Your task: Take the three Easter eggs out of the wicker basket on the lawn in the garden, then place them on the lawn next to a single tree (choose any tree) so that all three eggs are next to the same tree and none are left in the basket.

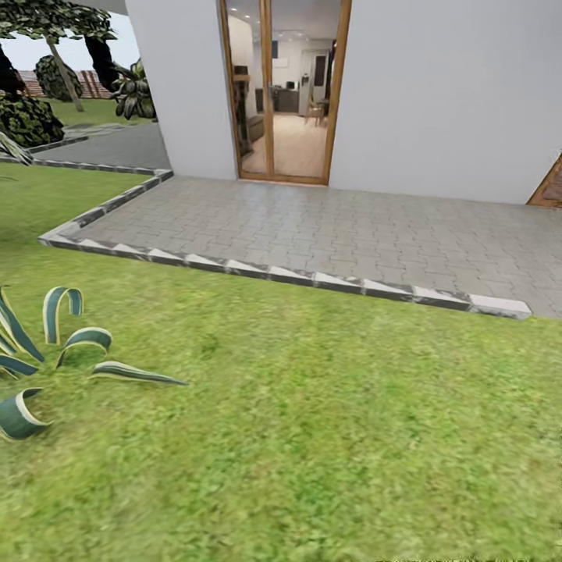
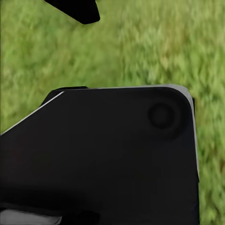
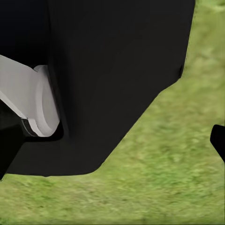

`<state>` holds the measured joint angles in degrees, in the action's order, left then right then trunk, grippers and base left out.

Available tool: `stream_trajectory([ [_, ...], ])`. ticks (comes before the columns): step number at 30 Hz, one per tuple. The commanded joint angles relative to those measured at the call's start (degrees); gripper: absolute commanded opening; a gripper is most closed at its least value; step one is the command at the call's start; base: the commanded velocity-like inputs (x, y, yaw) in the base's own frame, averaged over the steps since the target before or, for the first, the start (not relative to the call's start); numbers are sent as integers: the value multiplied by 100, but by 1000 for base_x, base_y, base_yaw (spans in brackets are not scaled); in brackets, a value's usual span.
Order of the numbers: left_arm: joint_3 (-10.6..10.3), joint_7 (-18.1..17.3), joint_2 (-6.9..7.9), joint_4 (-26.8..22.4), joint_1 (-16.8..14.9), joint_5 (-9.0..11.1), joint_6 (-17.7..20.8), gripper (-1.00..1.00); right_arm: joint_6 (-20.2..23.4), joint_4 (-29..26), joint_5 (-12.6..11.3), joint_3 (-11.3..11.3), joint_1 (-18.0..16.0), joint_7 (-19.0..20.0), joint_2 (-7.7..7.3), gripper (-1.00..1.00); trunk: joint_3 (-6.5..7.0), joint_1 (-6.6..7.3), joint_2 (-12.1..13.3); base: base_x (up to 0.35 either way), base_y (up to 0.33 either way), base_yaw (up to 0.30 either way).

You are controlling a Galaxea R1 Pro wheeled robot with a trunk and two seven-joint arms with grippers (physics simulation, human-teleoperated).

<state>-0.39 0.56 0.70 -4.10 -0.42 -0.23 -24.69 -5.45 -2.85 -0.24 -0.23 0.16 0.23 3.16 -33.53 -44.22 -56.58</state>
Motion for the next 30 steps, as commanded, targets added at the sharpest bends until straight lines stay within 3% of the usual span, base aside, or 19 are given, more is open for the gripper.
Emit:
stream_trajectory([
  [1, -5, 6, 0, 4, -2, -3, -18, 100, -11, -5, -1, 0, 2, 3, 0, 100, -11, -1, -3, 61, 60, -186],
  [11, -11, -20, 7, -2, -2, 3, 3, 100, -9, -88, 7, 24, -1, -31, 28, 100, -87, -1, -3, 12, 12, -154],
  [19, -26, -6, 30, -13, -2, 6, 27, 100, 31, -479, 58, 71, -32, -22, 47, 100, -148, -1, -3, 0, 0, -23],
  [30, 0, 3, 29, -18, -73, 44, 24, 100, 46, -572, 79, 80, -76, 10, 43, 100, -233, -1, -3, 0, 0, -1],
])
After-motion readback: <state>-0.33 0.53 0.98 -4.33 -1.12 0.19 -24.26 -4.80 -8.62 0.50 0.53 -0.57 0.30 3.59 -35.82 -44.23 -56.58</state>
